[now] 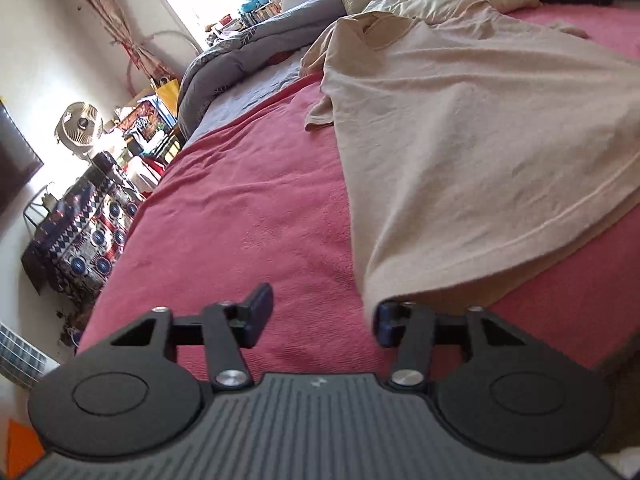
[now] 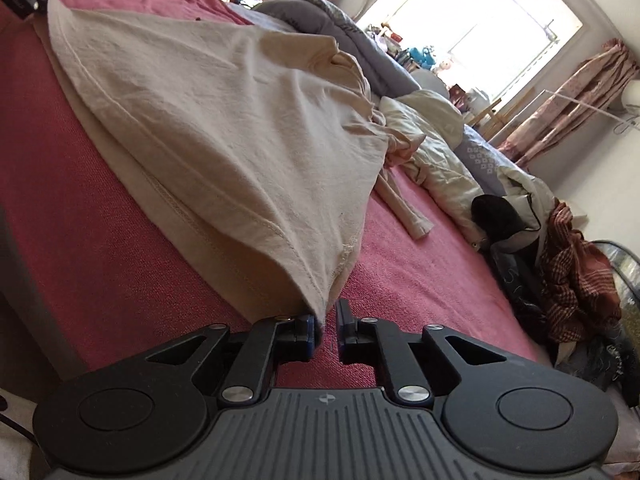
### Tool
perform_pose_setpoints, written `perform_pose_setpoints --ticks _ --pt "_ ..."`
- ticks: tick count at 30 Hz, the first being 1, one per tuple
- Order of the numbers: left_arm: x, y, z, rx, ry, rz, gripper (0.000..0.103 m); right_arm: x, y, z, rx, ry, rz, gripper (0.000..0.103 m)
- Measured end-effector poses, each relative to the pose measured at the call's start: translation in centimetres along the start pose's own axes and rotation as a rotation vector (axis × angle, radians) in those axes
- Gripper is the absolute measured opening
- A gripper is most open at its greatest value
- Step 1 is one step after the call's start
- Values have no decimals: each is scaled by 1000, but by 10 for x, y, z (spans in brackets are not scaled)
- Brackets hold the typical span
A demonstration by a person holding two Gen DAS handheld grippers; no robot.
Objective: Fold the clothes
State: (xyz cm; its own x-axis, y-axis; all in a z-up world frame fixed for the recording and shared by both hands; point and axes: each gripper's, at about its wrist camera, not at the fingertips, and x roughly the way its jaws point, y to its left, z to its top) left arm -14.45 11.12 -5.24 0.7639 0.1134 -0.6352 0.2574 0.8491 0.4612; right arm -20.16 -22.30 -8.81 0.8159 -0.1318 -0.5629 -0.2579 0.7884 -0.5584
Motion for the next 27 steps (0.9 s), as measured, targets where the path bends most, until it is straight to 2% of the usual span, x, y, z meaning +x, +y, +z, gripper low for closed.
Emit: perform_pose_setpoints --ticks 2,4,6,7,9,10,12,14,16,17,18,20,22,23,24,25,26,27 --pt "-8 10 -3 10 6 -42 66 -4 -17 0 75 18 66 31" --pt "-14 20 -7 11 25 -69 73 -8 -43 1 188 43 176 56" --pt "-19 29 -12 18 55 -78 77 -11 -71 0 319 62 298 71" --pt "-20 33 -16 23 85 -82 77 -12 -86 -1 392 68 362 72" --pt "-21 38 -27 33 142 -98 78 -12 -109 -3 493 53 405 72" --pt "-21 39 -33 38 172 -73 78 -10 -121 -3 537 29 390 72" --pt "-21 46 -37 15 202 -2 78 5 -147 -2 633 -14 315 75" --pt "-24 58 -29 -60 178 25 78 34 -172 0 742 -40 233 77" --pt "-30 69 -5 -176 80 -44 77 81 -192 3 828 -28 200 77" --pt "-33 68 9 -212 7 -101 77 104 -196 9 843 -8 219 76" --pt "-36 62 24 -246 -82 -174 78 127 -200 14 858 10 235 75" --pt "-36 34 58 -278 -222 -350 84 165 -200 29 868 19 208 74" --pt "-23 -11 89 -247 -255 -481 85 197 -200 41 906 7 180 74" --pt "-17 -34 98 -204 -258 -519 85 211 -199 46 921 8 171 74" --pt "-11 -57 108 -160 -263 -556 85 230 -196 50 925 41 160 70" --pt "-5 -80 115 -118 -271 -574 84 244 -192 53 910 76 160 50" --pt "0 -99 121 -88 -271 -590 84 256 -187 58 874 110 150 47" --pt "6 -114 125 -60 -261 -617 84 259 -185 63 842 106 138 41"
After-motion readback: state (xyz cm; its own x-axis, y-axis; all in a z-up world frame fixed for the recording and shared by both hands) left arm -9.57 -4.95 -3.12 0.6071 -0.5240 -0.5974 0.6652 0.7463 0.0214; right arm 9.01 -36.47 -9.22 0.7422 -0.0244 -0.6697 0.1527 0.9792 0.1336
